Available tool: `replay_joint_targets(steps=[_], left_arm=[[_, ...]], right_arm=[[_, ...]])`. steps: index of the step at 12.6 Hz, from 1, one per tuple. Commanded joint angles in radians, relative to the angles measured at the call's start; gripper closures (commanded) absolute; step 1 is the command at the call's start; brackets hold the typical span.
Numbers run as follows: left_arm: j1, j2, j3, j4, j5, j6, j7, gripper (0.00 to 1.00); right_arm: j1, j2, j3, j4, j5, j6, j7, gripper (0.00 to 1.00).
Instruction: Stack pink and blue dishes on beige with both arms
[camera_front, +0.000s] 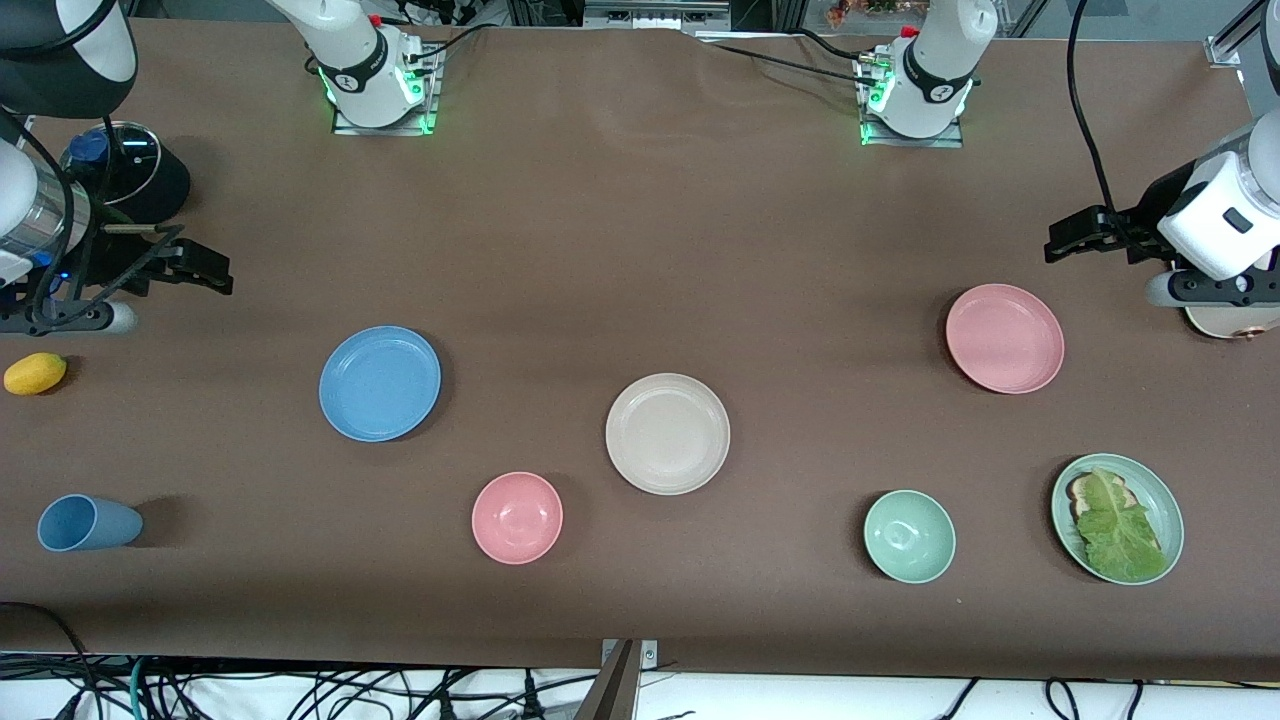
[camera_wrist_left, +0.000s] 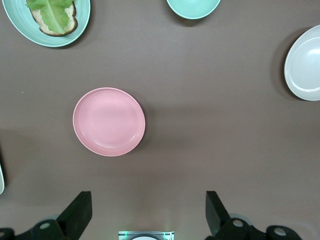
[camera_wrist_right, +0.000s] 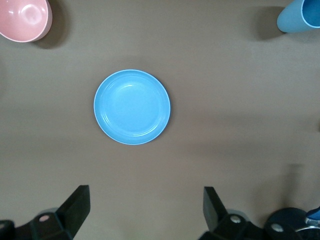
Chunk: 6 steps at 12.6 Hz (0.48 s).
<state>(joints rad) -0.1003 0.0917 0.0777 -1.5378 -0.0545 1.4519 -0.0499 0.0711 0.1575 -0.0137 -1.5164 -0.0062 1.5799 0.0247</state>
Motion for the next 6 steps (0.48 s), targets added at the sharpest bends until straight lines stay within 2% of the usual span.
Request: replay_joint_targets(steps=[1, 6], left_arm=[[0.008, 0.013, -0.001, 0.028, -0.011, -0.016, 0.01, 0.0], [0.008, 0.013, -0.001, 0.028, -0.011, -0.018, 0.01, 0.0]], right_arm=[[-0.01, -0.021, 0.012, -0.014, -0.003, 0.003, 0.004, 0.0], [-0.01, -0.018, 0.012, -0.01, -0.003, 0.005, 0.004, 0.0]])
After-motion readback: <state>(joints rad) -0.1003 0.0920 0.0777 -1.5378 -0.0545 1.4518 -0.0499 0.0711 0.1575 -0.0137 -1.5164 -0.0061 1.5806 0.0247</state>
